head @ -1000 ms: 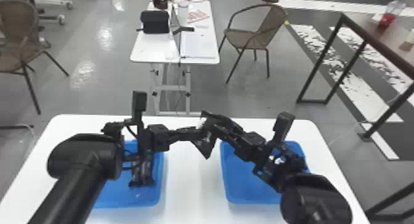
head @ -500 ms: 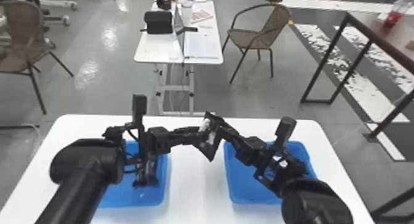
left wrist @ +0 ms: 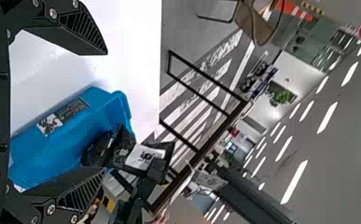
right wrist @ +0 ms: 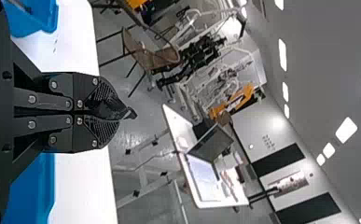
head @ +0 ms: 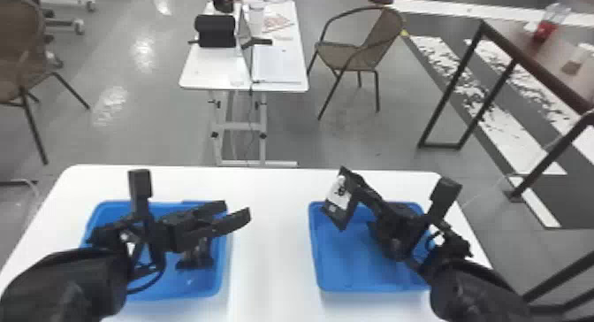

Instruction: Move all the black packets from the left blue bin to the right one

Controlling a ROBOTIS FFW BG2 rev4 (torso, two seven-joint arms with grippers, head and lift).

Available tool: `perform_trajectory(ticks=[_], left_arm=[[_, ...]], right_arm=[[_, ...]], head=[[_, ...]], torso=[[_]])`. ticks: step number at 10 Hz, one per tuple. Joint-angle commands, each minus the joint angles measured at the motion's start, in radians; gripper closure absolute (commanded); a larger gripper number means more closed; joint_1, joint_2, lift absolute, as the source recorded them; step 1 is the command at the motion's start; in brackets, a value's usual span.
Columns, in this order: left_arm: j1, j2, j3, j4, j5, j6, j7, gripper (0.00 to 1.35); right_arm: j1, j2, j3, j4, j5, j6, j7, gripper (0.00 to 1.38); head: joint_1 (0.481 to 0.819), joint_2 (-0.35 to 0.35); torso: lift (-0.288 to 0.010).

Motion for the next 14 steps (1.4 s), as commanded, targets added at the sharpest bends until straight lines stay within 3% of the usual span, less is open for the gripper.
perform_trajectory(ticks=[1,2,3,4,5,6,8,9,12,14], left_arm=[[0.096,0.016,0.063,-0.107,0.017,0.002,0.032,0.12],[0.151,0.018,0.098,-0.173,0.008,-0.016,0.072,0.11],[0.199,0.016,0.127,-0.222,-0.01,-0.028,0.109,0.11],[0.233,0.01,0.149,-0.244,-0.018,-0.028,0.138,0.11],[0.254,-0.001,0.164,-0.251,-0.023,-0.024,0.178,0.11],[0.251,-0.018,0.184,-0.251,-0.06,-0.002,0.203,0.11],[0.229,-0.022,0.205,-0.239,-0.17,0.021,0.25,0.11],[0.19,-0.022,0.202,-0.181,-0.196,0.024,0.259,0.12],[0.058,-0.019,0.152,-0.008,-0.241,0.061,0.316,0.16],[-0.016,0.004,0.104,0.107,-0.234,0.07,0.353,0.17]], right_arm=[[-0.027,-0.017,-0.079,0.108,0.074,-0.017,-0.003,1.28],[-0.038,-0.02,-0.125,0.16,0.133,-0.021,-0.023,1.25],[-0.04,-0.027,-0.147,0.205,0.136,-0.055,-0.069,0.93],[-0.04,-0.032,-0.162,0.223,0.131,-0.07,-0.104,0.39],[-0.03,-0.032,-0.168,0.223,0.082,-0.126,-0.113,0.04],[-0.015,-0.02,-0.165,0.191,0.004,-0.173,-0.115,0.08],[0.02,0.025,-0.165,0.068,-0.058,-0.187,-0.113,0.22],[0.048,0.042,-0.162,0.004,-0.071,-0.187,-0.113,0.24],[0.103,0.043,-0.116,-0.094,-0.145,-0.185,-0.113,0.24],[0.117,0.043,-0.107,-0.111,-0.167,-0.185,-0.112,0.24]], head=[[0.695,-0.159],[0.695,-0.166],[0.695,-0.172],[0.695,-0.176],[0.695,-0.182],[0.695,-0.183],[0.695,-0.166],[0.695,-0.155],[0.695,-0.119],[0.695,-0.125]], torso=[[0.0],[0.0],[0.0],[0.0],[0.0],[0.0],[0.0],[0.0],[0.0],[0.0]])
